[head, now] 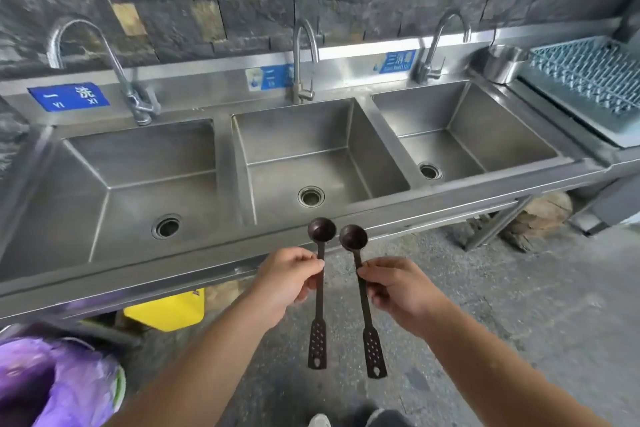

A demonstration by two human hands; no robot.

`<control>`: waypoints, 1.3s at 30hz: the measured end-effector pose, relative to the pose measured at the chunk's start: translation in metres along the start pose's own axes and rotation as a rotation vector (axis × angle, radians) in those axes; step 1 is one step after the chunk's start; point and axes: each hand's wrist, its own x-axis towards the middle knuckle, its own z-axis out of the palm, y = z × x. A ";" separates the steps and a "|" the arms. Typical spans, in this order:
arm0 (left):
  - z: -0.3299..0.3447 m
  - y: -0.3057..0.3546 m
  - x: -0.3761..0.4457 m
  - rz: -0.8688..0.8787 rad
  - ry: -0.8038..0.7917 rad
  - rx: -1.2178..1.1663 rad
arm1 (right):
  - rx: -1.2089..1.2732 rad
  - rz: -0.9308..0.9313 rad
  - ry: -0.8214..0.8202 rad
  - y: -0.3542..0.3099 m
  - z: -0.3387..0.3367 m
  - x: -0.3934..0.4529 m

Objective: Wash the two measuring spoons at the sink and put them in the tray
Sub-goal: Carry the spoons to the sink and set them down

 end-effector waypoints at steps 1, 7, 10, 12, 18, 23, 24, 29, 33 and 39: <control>0.000 0.004 0.012 -0.005 0.015 -0.006 | -0.006 0.007 -0.012 -0.007 -0.003 0.012; 0.004 0.035 0.087 -0.018 0.098 0.002 | -0.056 0.029 -0.083 -0.051 -0.024 0.100; 0.011 0.057 0.128 -0.018 0.116 0.051 | -0.055 0.052 -0.115 -0.078 -0.039 0.151; 0.018 0.073 0.159 -0.032 0.127 0.036 | -0.063 0.072 -0.134 -0.101 -0.049 0.185; 0.039 0.111 0.250 -0.099 0.173 -0.024 | -0.155 0.132 -0.183 -0.158 -0.082 0.274; 0.044 0.122 0.323 -0.178 0.199 -0.079 | -0.217 0.208 -0.135 -0.179 -0.101 0.346; 0.044 0.123 0.337 -0.188 0.185 -0.084 | -0.213 0.217 -0.135 -0.180 -0.103 0.360; 0.042 0.115 0.405 -0.239 0.161 -0.049 | -0.227 0.271 -0.100 -0.177 -0.110 0.424; 0.038 0.097 0.452 -0.282 0.161 -0.013 | -0.244 0.316 -0.047 -0.161 -0.113 0.470; 0.034 0.055 0.517 -0.340 0.144 0.006 | -0.247 0.386 0.041 -0.123 -0.118 0.525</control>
